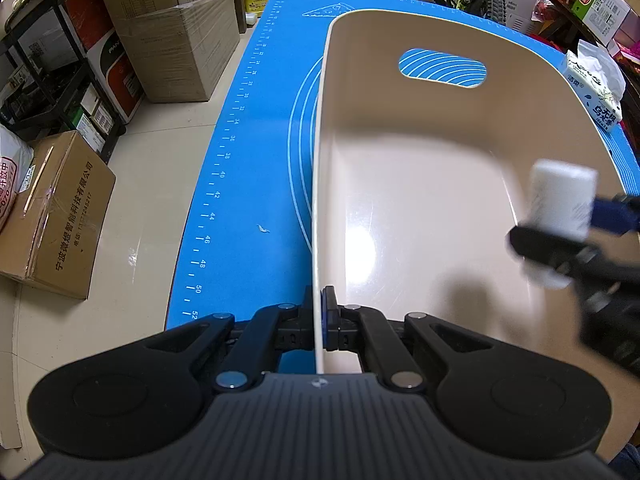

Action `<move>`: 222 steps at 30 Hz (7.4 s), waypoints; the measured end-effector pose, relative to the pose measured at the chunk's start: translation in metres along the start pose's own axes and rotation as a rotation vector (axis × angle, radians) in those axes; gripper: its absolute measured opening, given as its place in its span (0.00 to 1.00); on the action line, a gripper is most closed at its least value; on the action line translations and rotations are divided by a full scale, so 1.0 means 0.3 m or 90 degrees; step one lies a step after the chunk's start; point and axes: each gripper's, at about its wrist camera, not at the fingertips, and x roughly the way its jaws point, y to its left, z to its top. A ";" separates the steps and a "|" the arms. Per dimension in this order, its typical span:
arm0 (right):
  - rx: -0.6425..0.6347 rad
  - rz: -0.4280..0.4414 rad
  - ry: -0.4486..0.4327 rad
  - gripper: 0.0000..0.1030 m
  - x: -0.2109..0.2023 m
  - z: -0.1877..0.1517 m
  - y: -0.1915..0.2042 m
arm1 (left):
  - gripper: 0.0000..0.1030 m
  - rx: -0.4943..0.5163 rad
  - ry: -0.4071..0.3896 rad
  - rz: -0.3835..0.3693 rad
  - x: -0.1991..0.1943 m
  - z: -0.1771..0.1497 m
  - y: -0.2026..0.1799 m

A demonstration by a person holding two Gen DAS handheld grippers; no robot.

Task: Organize rigid objects
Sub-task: 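Carry the pill bottle into the bin and open the right tool, then grasp the purple-and-orange lighter with the right tool and lift it, then drop the lighter into the bin by opening the right tool, then grasp the keys on the ring with the right tool and lift them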

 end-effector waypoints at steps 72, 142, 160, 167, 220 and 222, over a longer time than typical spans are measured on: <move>0.067 -0.185 -0.062 0.29 0.224 -0.113 -0.532 | 0.03 -0.002 0.001 0.002 0.002 0.001 -0.004; -0.095 0.003 0.029 0.42 0.106 0.033 -0.008 | 0.03 -0.003 -0.002 0.002 -0.003 0.005 0.004; -0.039 -0.077 -0.161 0.46 -0.214 0.074 -0.352 | 0.03 -0.003 -0.002 0.001 -0.005 0.004 0.007; -0.069 -0.141 -0.132 0.46 -0.118 0.020 -0.487 | 0.03 -0.003 -0.001 0.003 -0.005 0.003 0.008; -0.125 -0.137 -0.067 0.13 0.230 -0.032 -0.545 | 0.04 -0.001 0.001 0.010 -0.009 0.009 0.011; -0.106 -0.142 -0.079 0.13 0.194 -0.042 -0.557 | 0.04 -0.003 0.000 0.009 -0.007 0.009 0.008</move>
